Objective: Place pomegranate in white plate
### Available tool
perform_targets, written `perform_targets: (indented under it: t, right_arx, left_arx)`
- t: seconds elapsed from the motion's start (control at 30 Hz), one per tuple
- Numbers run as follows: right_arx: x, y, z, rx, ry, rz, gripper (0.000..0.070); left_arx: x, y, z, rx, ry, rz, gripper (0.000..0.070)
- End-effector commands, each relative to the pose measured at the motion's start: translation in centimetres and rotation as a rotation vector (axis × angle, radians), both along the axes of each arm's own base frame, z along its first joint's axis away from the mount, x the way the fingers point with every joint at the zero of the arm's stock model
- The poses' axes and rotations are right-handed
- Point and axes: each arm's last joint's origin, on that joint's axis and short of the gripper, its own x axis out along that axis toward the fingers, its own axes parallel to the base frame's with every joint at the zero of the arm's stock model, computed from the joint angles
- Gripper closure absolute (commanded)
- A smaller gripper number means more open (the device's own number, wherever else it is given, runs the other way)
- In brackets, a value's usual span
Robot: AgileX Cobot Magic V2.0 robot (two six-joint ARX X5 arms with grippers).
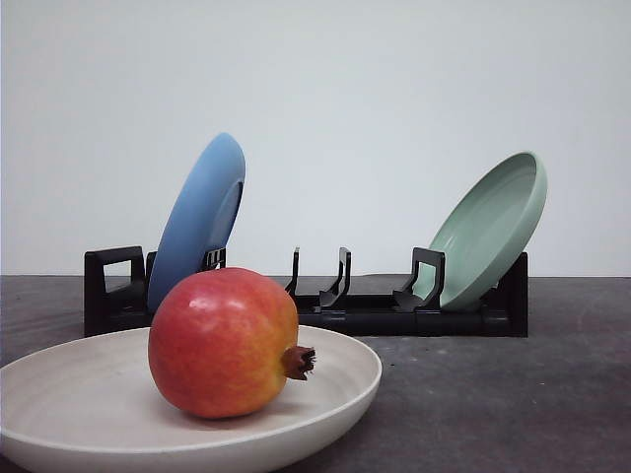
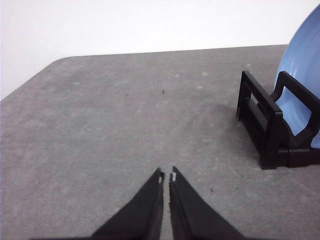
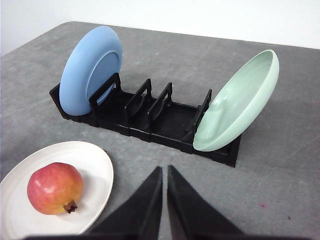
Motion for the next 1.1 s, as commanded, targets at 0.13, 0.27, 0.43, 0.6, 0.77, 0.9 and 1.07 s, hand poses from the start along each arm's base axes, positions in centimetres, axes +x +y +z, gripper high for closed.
perform_targets:
  t: [0.13, 0.27, 0.43, 0.6, 0.77, 0.9, 1.07]
  right_arx:
    - [0.0, 0.0, 0.3, 0.019, -0.007, 0.0, 0.0689]
    - [0.0, 0.0, 0.3, 0.019, -0.007, 0.0, 0.0689]
    - [0.0, 0.0, 0.3, 0.019, -0.007, 0.0, 0.0689]
    - [-0.1, 0.0, 0.3, 0.014, -0.009, 0.004, 0.0689]
    - [0.1, -0.8, 0.4, 0.031, -0.022, -0.07, 0.0689]
    - [1.1, -2.0, 0.0, 0.047, -0.091, -0.269, 0.0689]
    - [2.7, -3.7, -2.0, -0.032, -0.286, -0.487, 0.0689]
  left_arx:
    - [0.1, 0.0, -0.4, 0.002, 0.009, -0.004, 0.07]
    - [0.1, 0.0, -0.4, 0.002, 0.009, -0.004, 0.07]
    - [0.1, 0.0, -0.4, 0.002, 0.009, -0.004, 0.07]
    - [0.1, 0.0, -0.4, 0.002, 0.009, -0.004, 0.07]
    - [0.1, 0.0, -0.4, 0.002, 0.009, -0.004, 0.07]
    - [0.1, 0.0, -0.4, 0.002, 0.009, -0.004, 0.07]
    - [0.1, 0.0, -0.4, 0.002, 0.009, -0.004, 0.07]
